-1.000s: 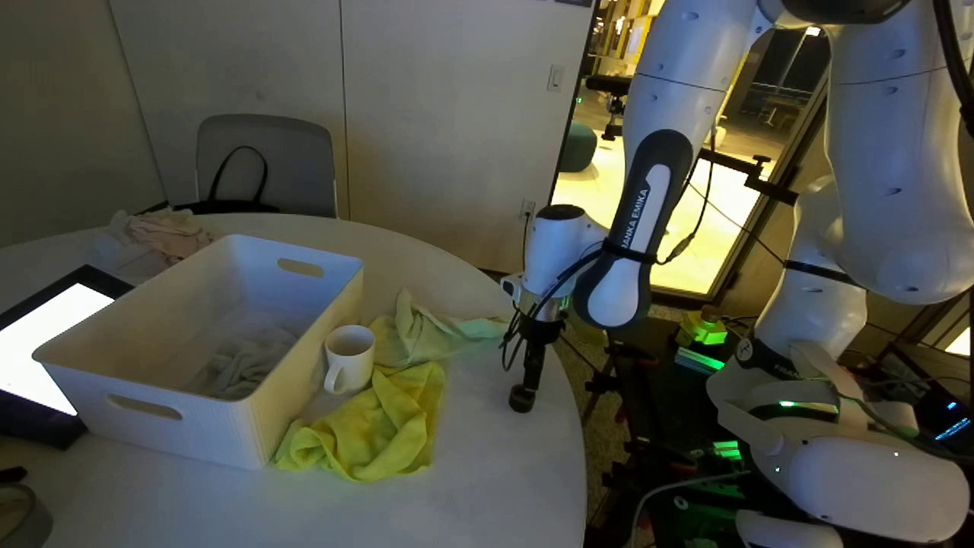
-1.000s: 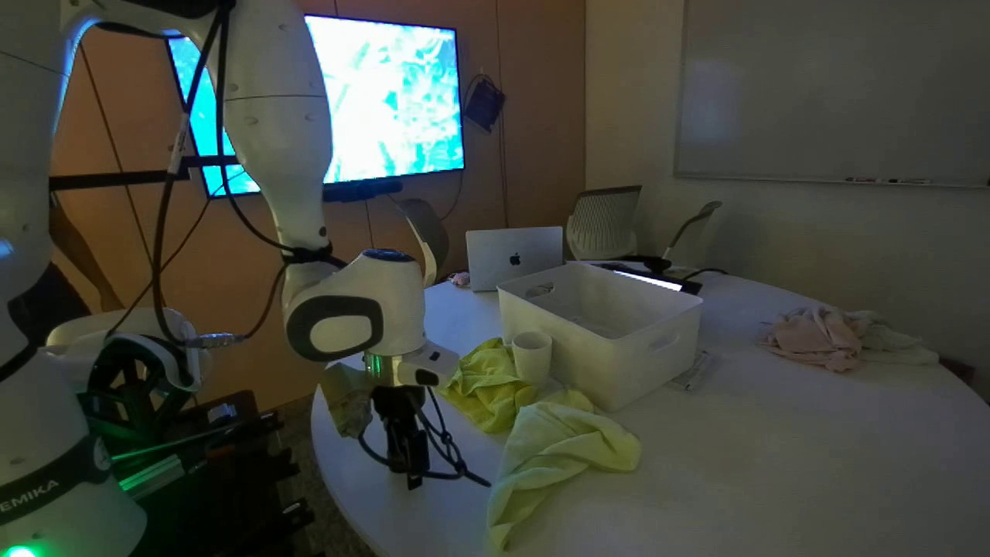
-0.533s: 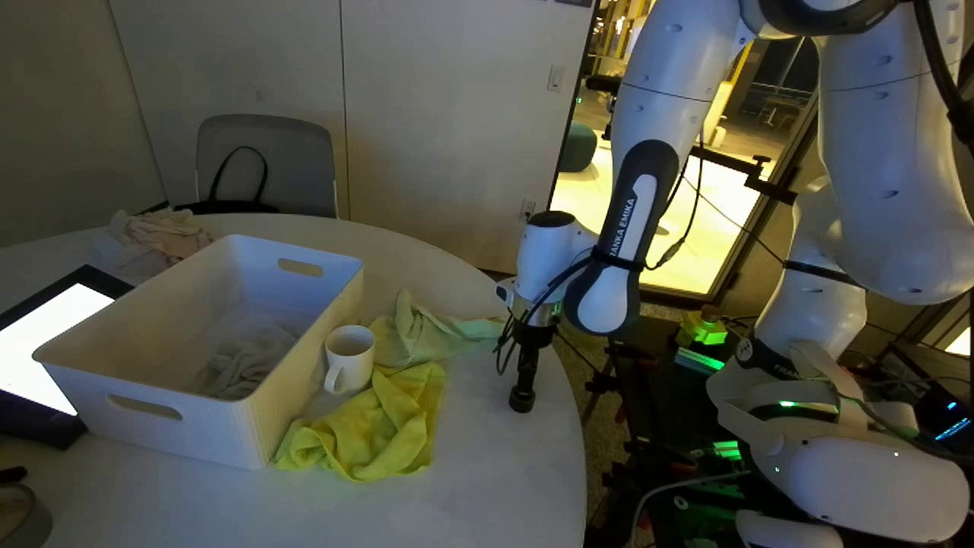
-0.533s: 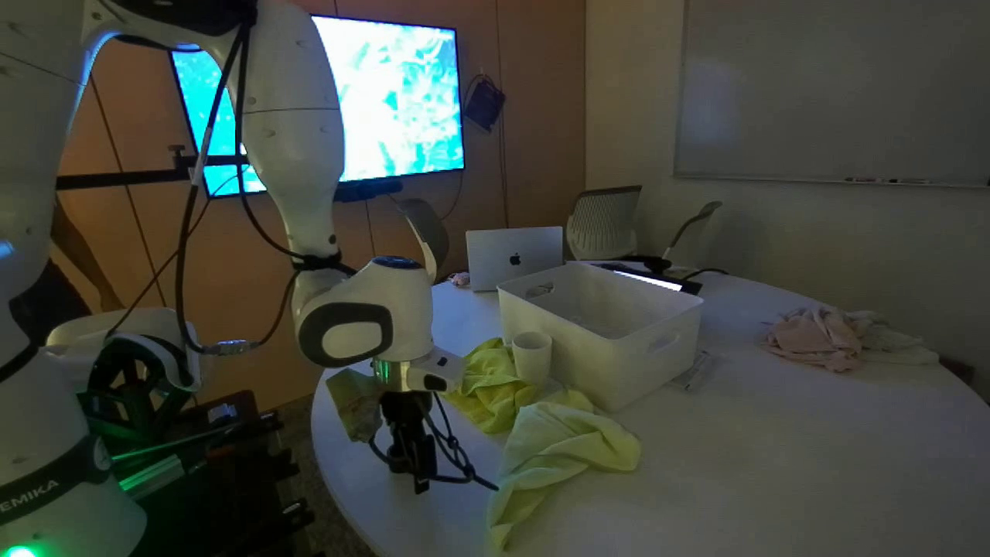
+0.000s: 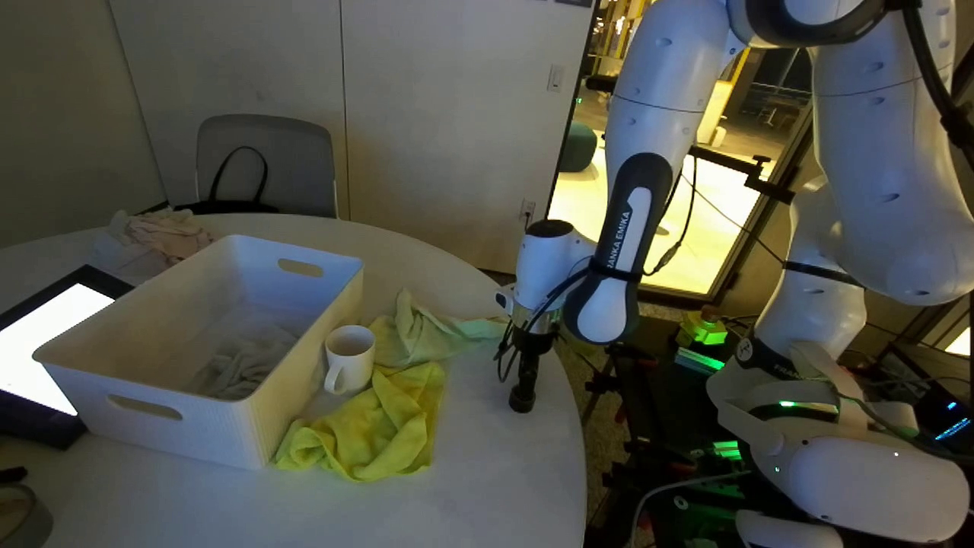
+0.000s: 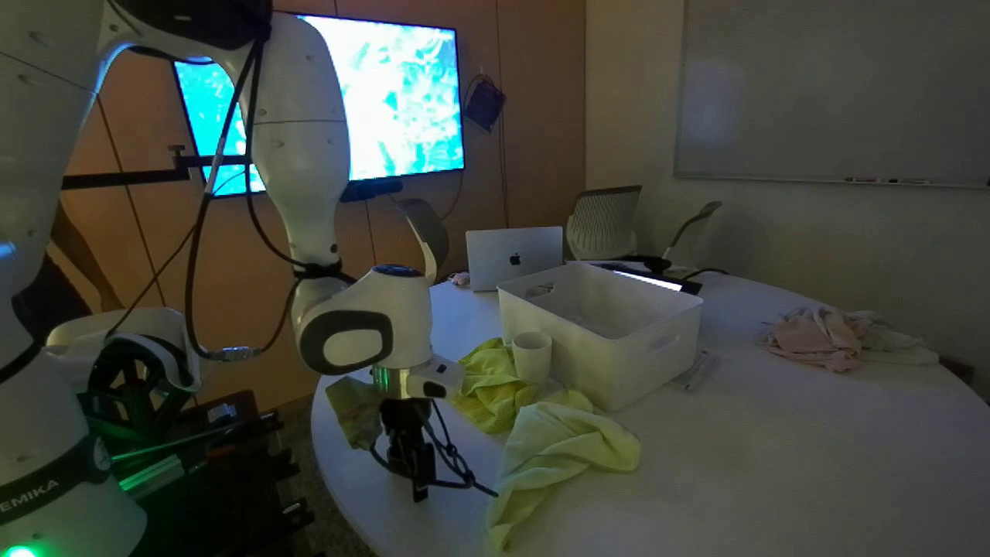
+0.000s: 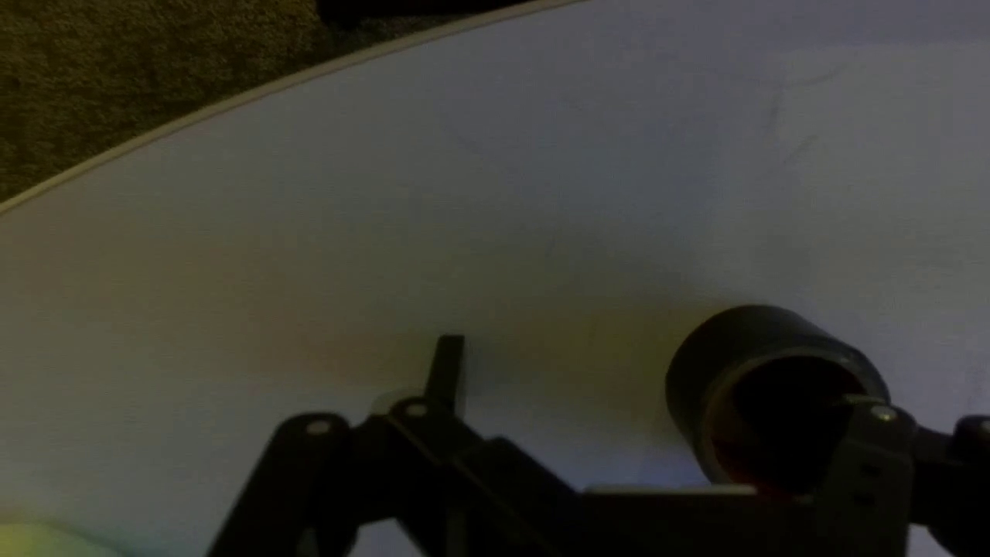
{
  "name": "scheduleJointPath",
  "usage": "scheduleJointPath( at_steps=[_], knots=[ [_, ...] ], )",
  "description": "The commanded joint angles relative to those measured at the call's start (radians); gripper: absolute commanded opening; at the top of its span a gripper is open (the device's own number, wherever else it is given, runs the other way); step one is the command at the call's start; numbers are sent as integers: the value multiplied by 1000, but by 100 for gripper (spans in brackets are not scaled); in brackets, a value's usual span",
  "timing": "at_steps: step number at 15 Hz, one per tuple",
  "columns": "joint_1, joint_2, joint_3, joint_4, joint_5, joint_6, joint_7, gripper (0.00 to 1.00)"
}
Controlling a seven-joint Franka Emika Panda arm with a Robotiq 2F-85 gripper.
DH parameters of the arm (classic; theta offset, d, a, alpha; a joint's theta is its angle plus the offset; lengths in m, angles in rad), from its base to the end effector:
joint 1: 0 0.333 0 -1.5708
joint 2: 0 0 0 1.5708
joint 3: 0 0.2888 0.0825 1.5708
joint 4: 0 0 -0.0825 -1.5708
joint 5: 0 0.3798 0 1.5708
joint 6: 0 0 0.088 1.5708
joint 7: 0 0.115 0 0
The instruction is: Pick up the yellow towel put it in the basket, pick up a black masking tape put it in the cup, pick up the light yellow towel put it in the basket, pick up the marker put it in the cup, pick up the white-brown towel put it in the basket and pick up the object put it in the cup
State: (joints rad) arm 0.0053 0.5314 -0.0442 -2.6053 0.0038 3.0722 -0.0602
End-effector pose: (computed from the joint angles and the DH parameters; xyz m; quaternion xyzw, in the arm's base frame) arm 0.3819 -0.0194 0.0406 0.9994 0.0114 -0.0325 0.0096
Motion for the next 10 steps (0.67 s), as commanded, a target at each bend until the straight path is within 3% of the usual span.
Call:
scheduleJointPath(
  at_steps=[1, 8, 10],
  knots=[
    [56, 8, -40, 3, -21, 33, 29, 59],
    [127, -3, -85, -1, -24, 36, 43, 6],
    [147, -9, -99, -6, -23, 35, 50, 1]
  ],
)
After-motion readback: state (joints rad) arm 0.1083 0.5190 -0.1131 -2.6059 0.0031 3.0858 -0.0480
